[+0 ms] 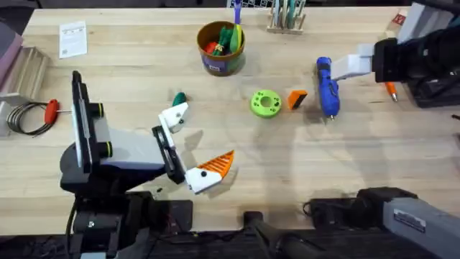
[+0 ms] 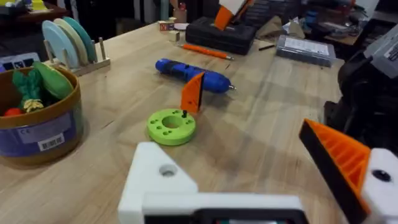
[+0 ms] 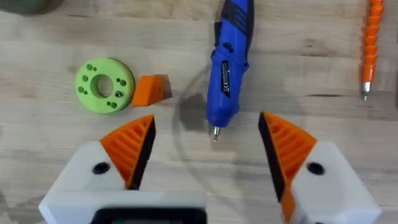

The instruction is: Pick up the gripper from the table and insert it into the empty holder that is missing its gripper. Then pick up a screw, insert it into the mounting hole, and use the screwdriver to tighten it. Finally, clean up the table by picking up the vegetable and placing it into the bucket.

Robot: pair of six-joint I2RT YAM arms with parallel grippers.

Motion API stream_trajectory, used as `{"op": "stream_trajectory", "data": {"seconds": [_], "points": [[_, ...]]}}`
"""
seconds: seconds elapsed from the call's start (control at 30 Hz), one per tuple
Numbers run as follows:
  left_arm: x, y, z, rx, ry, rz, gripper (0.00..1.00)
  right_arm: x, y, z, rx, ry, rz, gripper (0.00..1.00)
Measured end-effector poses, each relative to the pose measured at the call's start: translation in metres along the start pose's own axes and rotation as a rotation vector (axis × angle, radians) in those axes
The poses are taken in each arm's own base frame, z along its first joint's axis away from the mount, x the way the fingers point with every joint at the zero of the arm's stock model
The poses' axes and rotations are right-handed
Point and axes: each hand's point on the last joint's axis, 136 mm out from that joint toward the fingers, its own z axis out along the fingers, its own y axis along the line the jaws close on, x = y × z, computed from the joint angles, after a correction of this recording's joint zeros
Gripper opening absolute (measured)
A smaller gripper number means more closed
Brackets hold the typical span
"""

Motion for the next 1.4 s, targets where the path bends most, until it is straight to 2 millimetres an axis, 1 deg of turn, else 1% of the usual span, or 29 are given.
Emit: {"op": "stream_trajectory", "data": {"seconds": [1.4], "points": [[0.0004,-0.0026,0.0000,0.015,0.001,0.020,0.985,0.0000,0.0000,0.0001,0.000,0.000,0.000,0.987]]}}
